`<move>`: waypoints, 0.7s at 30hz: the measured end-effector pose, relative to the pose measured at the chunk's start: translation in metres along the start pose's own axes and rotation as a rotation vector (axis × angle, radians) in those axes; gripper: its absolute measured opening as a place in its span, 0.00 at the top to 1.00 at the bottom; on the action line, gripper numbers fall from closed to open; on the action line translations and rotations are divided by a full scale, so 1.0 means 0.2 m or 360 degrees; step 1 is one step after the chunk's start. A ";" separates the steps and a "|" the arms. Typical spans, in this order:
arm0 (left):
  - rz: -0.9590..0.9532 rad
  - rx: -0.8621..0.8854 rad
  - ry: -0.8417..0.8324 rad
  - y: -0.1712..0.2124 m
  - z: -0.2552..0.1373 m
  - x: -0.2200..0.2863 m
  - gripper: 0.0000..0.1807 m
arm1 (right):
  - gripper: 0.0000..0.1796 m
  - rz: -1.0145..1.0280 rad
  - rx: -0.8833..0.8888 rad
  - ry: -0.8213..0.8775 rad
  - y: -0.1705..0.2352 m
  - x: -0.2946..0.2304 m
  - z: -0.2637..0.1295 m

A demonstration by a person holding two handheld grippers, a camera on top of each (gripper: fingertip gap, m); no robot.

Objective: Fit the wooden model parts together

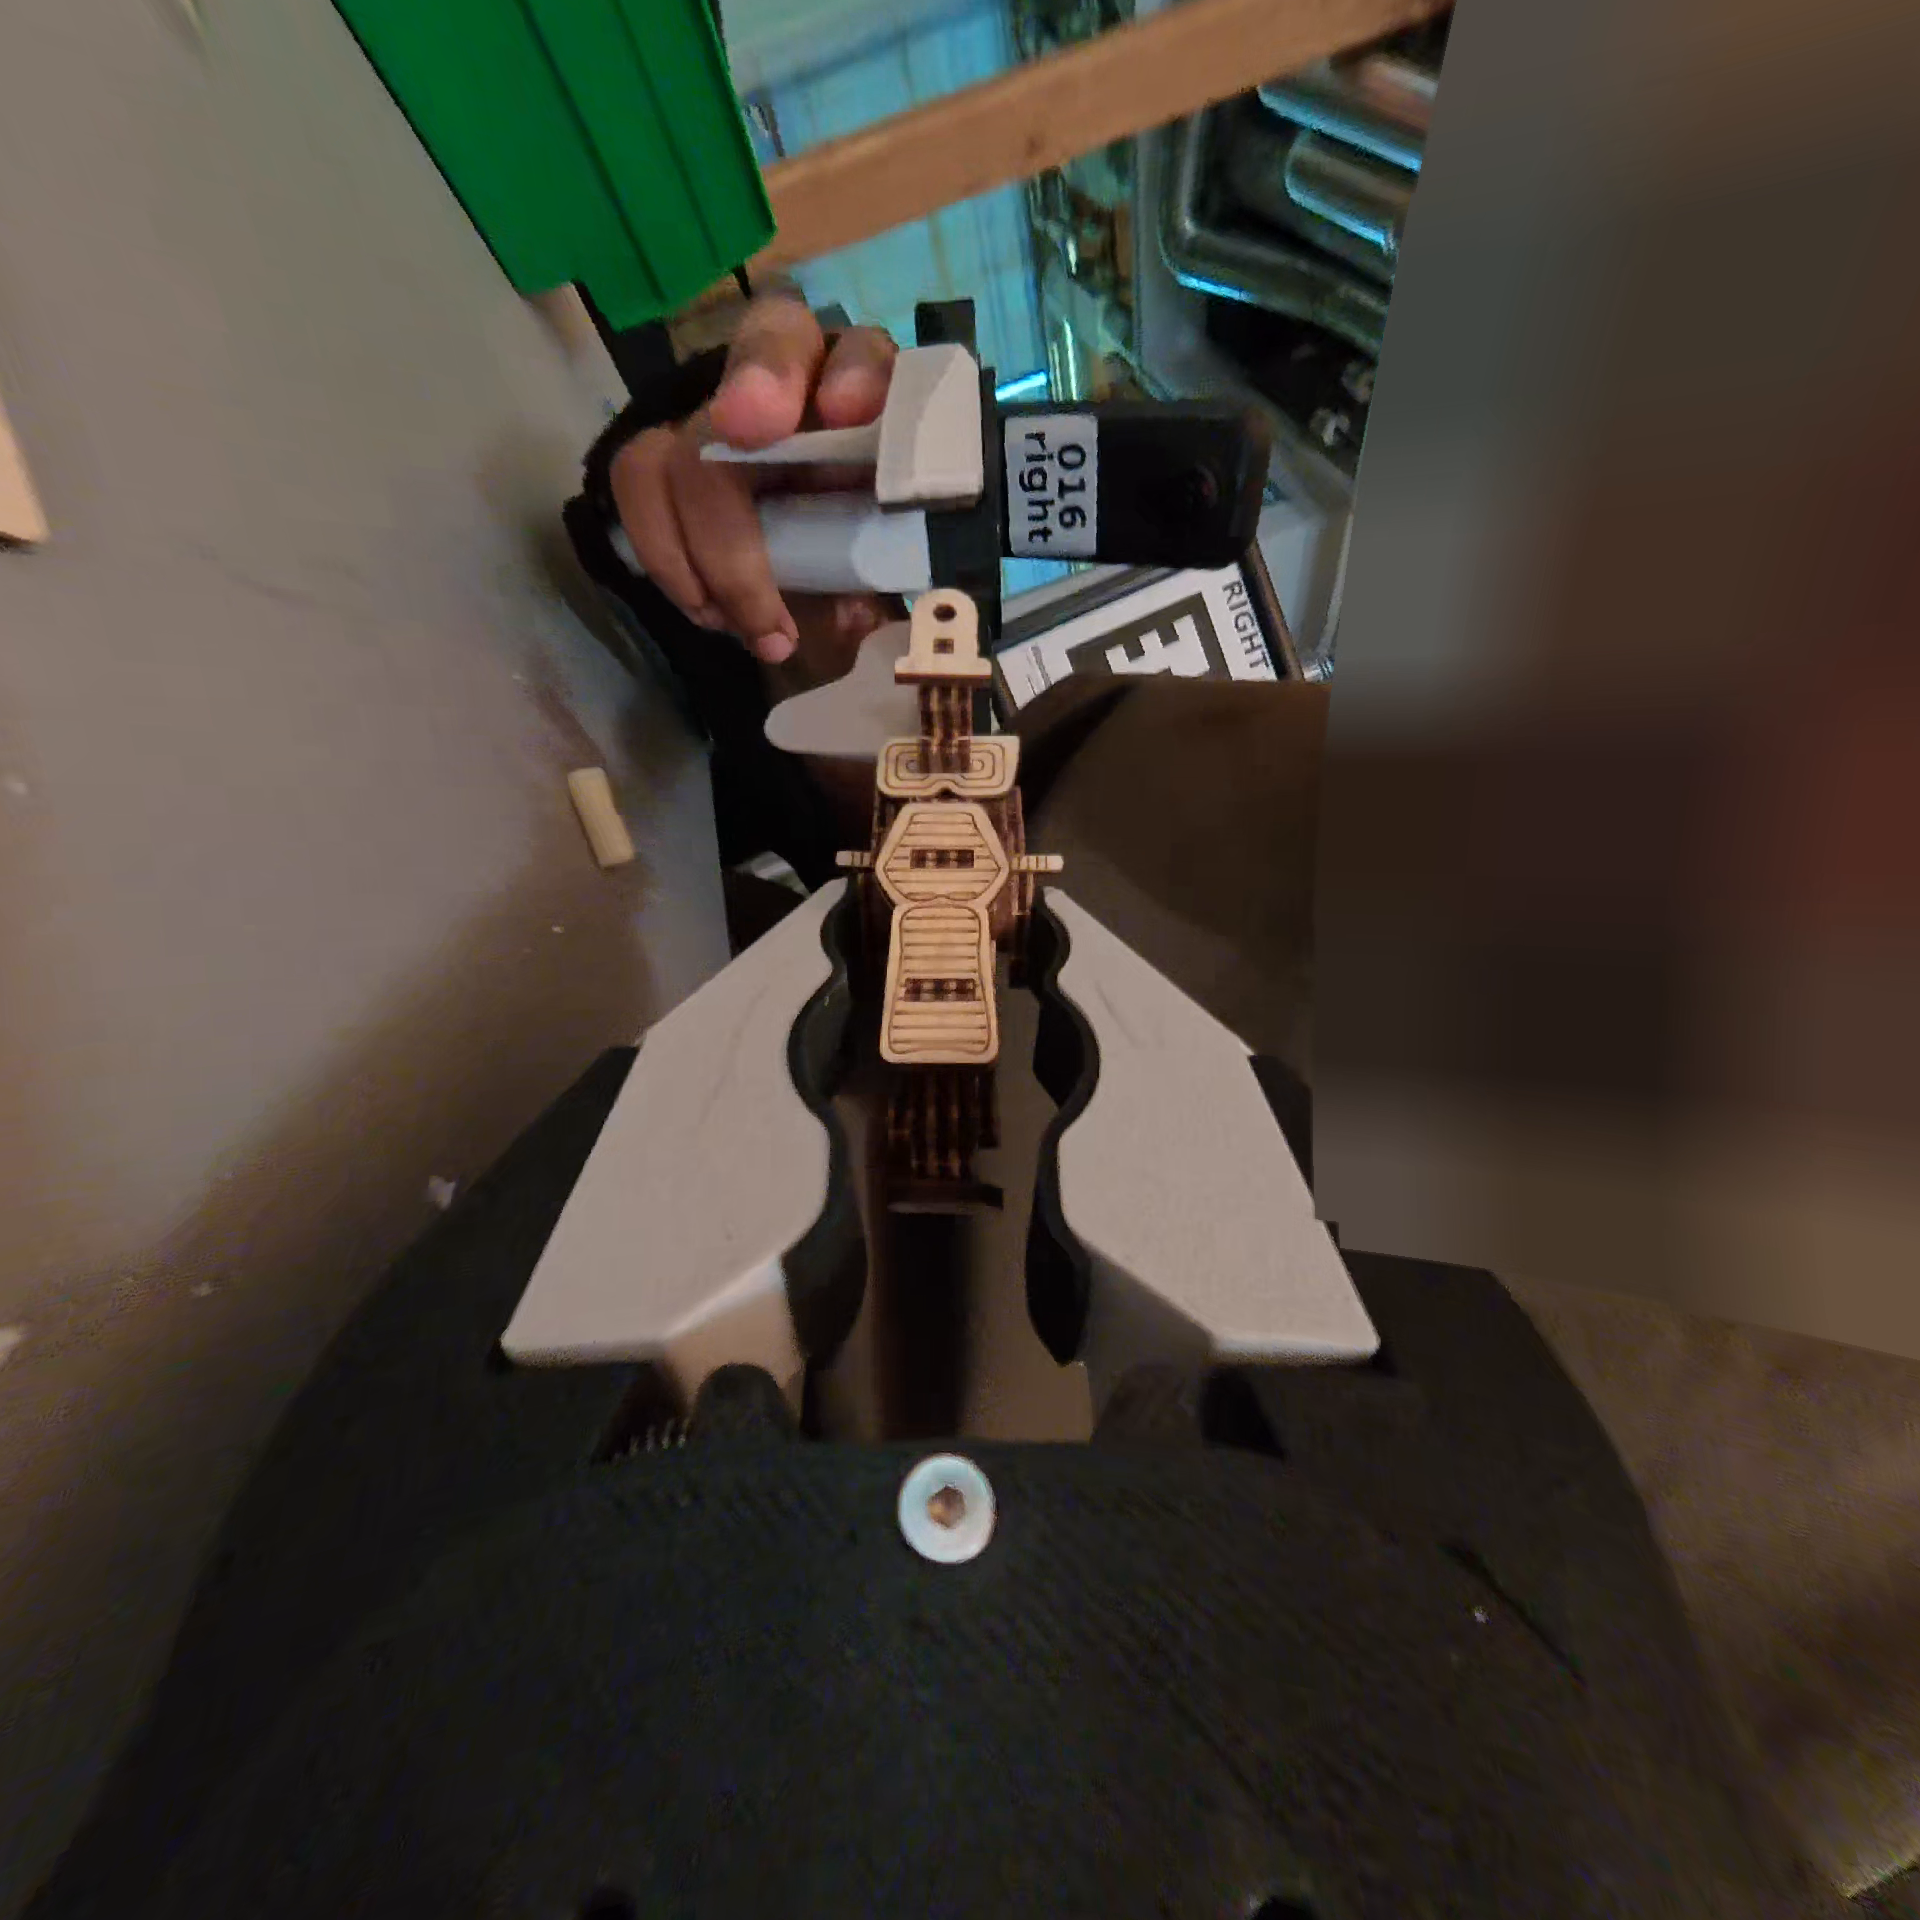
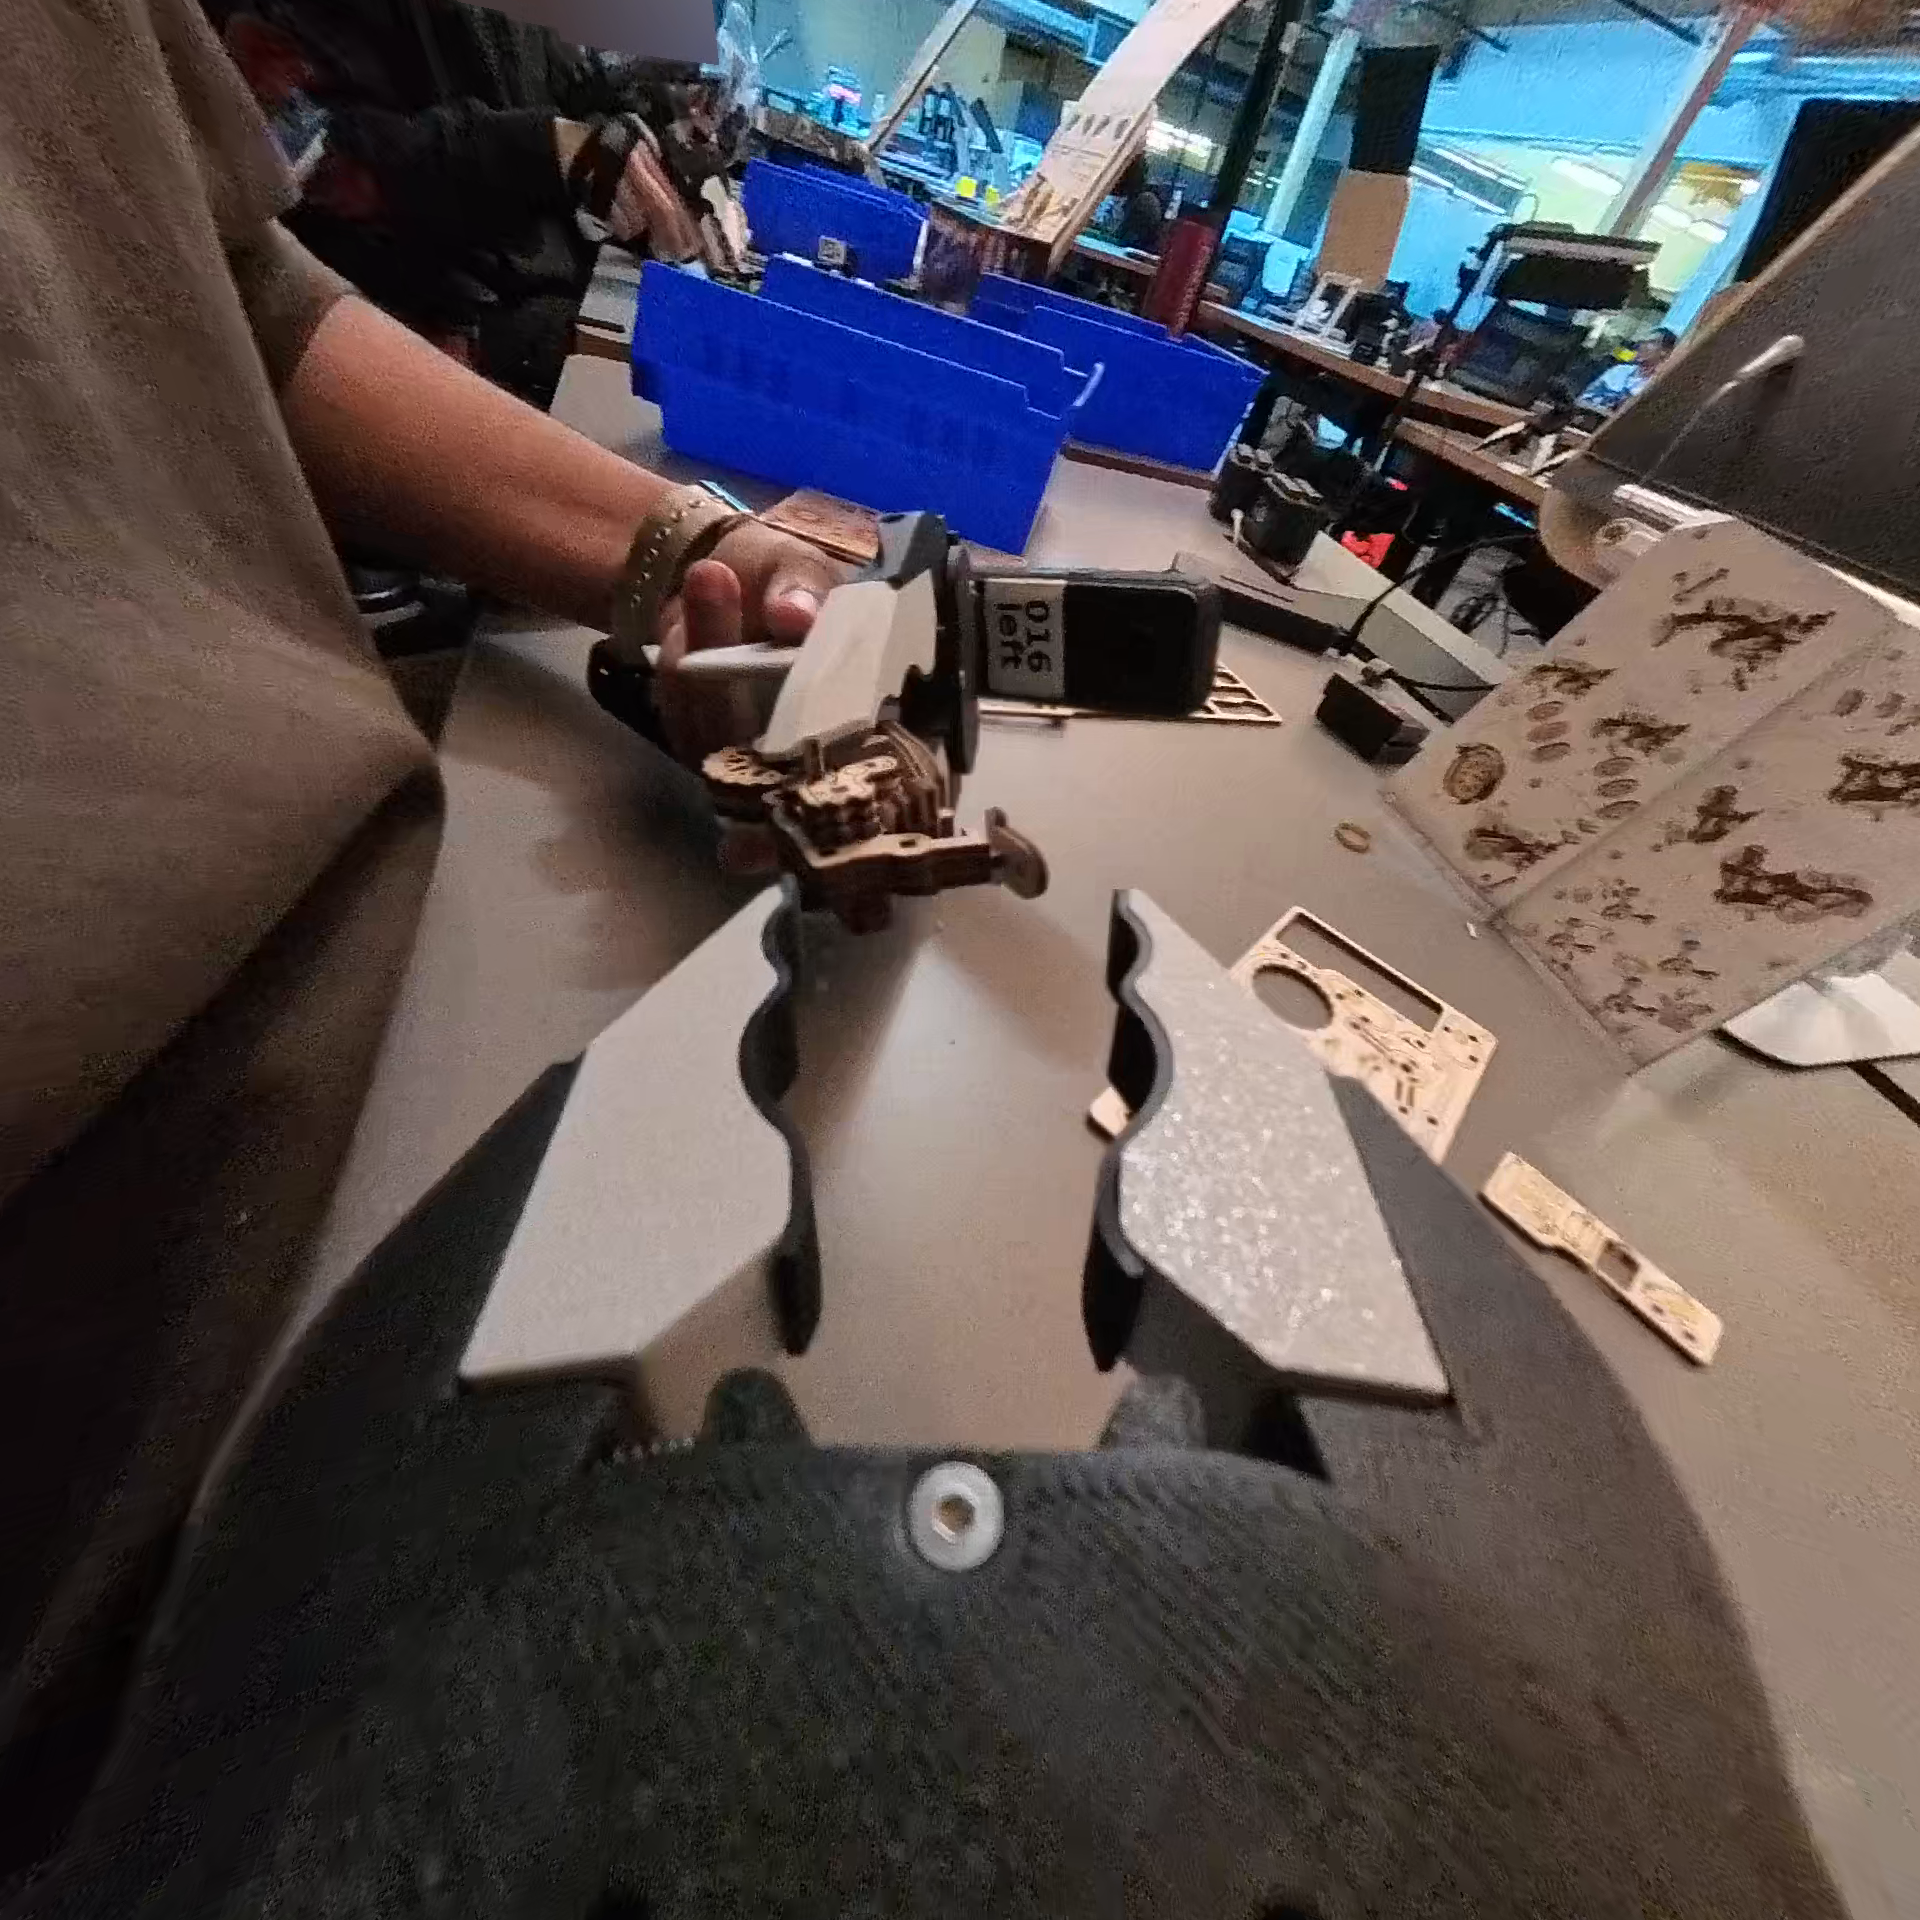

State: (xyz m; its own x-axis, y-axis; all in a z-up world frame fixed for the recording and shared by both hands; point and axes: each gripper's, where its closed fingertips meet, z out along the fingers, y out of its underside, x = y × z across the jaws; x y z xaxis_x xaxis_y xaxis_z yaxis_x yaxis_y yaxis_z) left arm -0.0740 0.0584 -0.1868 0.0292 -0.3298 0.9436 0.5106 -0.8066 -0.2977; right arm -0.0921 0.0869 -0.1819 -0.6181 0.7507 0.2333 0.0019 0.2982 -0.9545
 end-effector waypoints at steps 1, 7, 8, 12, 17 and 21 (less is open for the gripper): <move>0.0000 -0.0024 0.0010 0.01 0.01 0.01 0.85 | 0.69 -0.0003 0.0012 -0.0040 -0.01 -0.02 0.00; -0.0007 -0.0087 0.0022 0.05 0.03 0.01 0.85 | 0.76 -0.0041 0.0047 -0.0143 -0.04 -0.09 -0.01; -0.0001 -0.0100 0.0015 0.06 0.03 0.01 0.85 | 0.76 -0.0043 0.0042 -0.0153 -0.04 -0.10 -0.02; 0.0025 -0.0151 -0.0017 0.09 0.04 0.00 0.85 | 0.76 -0.0068 0.0021 -0.0190 -0.03 -0.12 -0.02; 0.0048 -0.0204 -0.0061 0.11 0.04 -0.02 0.85 | 0.77 -0.0103 -0.0009 -0.0226 -0.01 -0.15 -0.03; 0.0151 -0.0189 -0.0259 0.09 0.01 -0.09 0.85 | 0.70 -0.0072 -0.0072 -0.0173 0.03 -0.12 -0.02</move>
State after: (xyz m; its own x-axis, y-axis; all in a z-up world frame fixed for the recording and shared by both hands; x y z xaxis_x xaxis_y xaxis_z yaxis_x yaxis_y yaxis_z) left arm -0.0634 0.0509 -0.2093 0.2154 -0.3316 0.9185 0.3945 -0.8309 -0.3924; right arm -0.0750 0.0733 -0.1929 -0.6999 0.6682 0.2522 0.0061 0.3587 -0.9334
